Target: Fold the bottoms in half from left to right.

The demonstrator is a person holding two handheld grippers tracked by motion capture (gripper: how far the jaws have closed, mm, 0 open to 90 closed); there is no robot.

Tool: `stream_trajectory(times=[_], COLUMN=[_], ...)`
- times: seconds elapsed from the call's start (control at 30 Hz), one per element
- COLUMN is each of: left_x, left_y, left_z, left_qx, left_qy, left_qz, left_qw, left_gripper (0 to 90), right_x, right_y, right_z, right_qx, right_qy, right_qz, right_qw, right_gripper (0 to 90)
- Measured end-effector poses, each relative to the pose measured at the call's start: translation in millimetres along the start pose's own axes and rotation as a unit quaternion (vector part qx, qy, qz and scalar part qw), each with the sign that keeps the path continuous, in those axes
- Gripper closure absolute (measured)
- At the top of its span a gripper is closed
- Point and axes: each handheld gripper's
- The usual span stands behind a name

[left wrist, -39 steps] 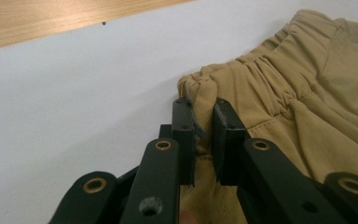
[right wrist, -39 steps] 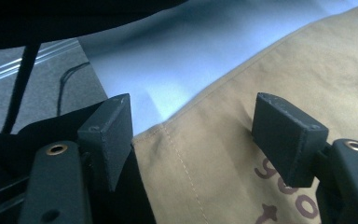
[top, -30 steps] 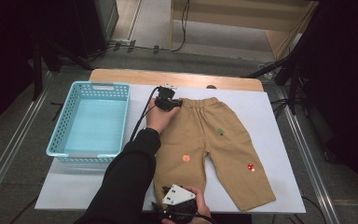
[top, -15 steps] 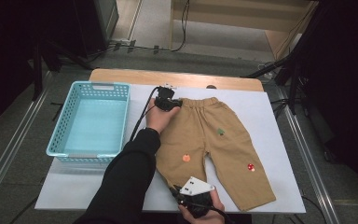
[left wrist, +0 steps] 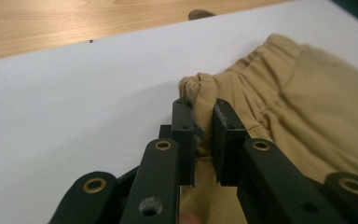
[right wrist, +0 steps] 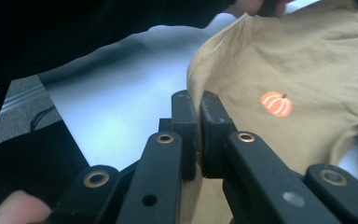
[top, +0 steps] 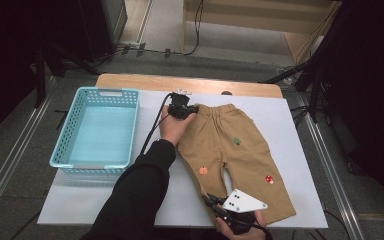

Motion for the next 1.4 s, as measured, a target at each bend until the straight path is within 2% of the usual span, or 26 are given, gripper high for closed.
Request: stream_trajectory(times=[0.03, 0.13, 0.23, 0.33, 0.4, 0.47, 0.57, 0.67, 0.77, 0.87, 0.97, 1.03, 1.13, 1.4], left_x=[1.7, 8.0, 14.2, 21.0, 25.7, 32.6, 47.2, 63.0, 75.5, 77.3, 71.7, 66.3, 58.3, 41.8], left_y=[0.4, 2.1, 1.4, 4.6, 4.7, 2.7, -3.7, -5.6, -3.6, -0.8, 1.4, 2.2, 2.7, 9.2], left_z=[1.8, 7.2, 12.7, 17.7, 20.1, 23.3, 30.1, 37.1, 41.4, 41.0, 36.7, 33.8, 30.8, 27.9], left_qx=[0.008, 0.009, 0.017, -0.003, -0.005, -0.003, 0.018, 0.03, 0.022, 0.013, 0.007, 0.009, 0.011, 0.019], left_qy=[0.001, 0.0, 0.006, 0.009, 0.012, 0.017, 0.028, 0.039, 0.045, 0.042, 0.036, 0.035, 0.03, 0.035], left_qz=[-0.007, -0.012, -0.021, -0.001, 0.01, 0.024, 0.038, 0.051, 0.066, 0.08, 0.09, 0.091, 0.089, 0.083], left_qw=[0.9999, 0.9999, 0.9996, 1.0, 0.9999, 0.9996, 0.9987, 0.9975, 0.9966, 0.9958, 0.9953, 0.9952, 0.9955, 0.9958], left_gripper=[80.8, 80.6, 80.8, 81.2, 81.4, 81.7, 81.7, 81.7, 81.6, 81.1, 80.9, 80.9, 80.3, 79.1], right_x=[3.2, 14.8, 24.7, 30.5, 31.2, 29.4, 25.8, 25.2, 27.4, 32.1, 38.5, 42.2, 48.2, 66.6], right_y=[1.4, 4.3, 0.0, -5.9, -8.8, -12.4, -19.4, -24.3, -28.2, -29.7, -23.3, -14.8, -0.8, 33.3], right_z=[-0.6, -2.8, -3.4, -1.4, 1.2, 4.5, 10.4, 17.5, 25.9, 28.7, 24.0, 18.4, 7.8, -22.1], right_qx=[-0.003, -0.001, 0.005, 0.013, 0.018, 0.023, 0.029, 0.031, 0.036, 0.041, 0.03, 0.018, 0.002, -0.045], right_qy=[0.002, 0.007, 0.013, 0.016, 0.02, 0.022, 0.024, 0.035, 0.047, 0.057, 0.065, 0.066, 0.064, 0.054], right_qz=[0.003, 0.007, 0.0, -0.002, 0.001, 0.003, 0.008, 0.007, 0.012, 0.003, -0.005, -0.004, -0.016, -0.069], right_qw=[1.0, 0.9999, 0.9999, 0.9998, 0.9996, 0.9995, 0.9993, 0.9989, 0.9982, 0.9975, 0.9974, 0.9976, 0.9978, 0.9951], right_gripper=[84.8, 84.8, 84.8, 84.8, 84.8, 84.9, 85.0, 85.1, 85.1, 85.1, 85.0, 85.0, 84.9, 84.6])
Point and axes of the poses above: each handheld gripper's, and its own axes: x roughly backward along the jaws, z roughly out of its top, y roughly to its right, and after that the axes turned 1 degree about x, right-handed
